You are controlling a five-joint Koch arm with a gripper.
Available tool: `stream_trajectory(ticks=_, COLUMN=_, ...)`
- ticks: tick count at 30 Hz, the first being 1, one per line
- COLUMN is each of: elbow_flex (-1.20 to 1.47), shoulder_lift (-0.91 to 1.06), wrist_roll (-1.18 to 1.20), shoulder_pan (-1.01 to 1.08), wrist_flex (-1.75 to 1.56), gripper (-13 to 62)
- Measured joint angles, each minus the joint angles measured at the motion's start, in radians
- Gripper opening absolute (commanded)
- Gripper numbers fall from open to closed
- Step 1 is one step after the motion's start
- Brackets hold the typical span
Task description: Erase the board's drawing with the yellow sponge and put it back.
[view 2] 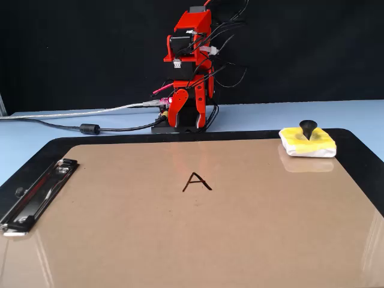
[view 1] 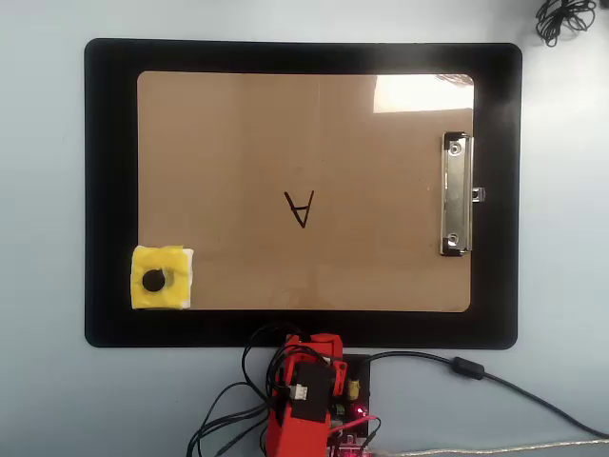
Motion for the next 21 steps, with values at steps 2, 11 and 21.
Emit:
stream_trajectory(ticks=2, elbow_flex=0.000, shoulder_lift=0.000, wrist_roll=0.000, shoulder_pan=0.000, wrist_flex=0.000, gripper=34.3)
stream_trajectory(ticks=11, elbow_flex=-0.041, shoulder_lift=0.000, wrist_roll=0.005, shoulder_pan=0.000, wrist_flex=0.014, gripper=34.2)
stream_trajectory(ticks=21, elbow_flex=-0.399, shoulder_lift=0.000, wrist_roll=-0.037, shoulder_pan=-0.577, wrist_flex=-0.127, gripper=33.1)
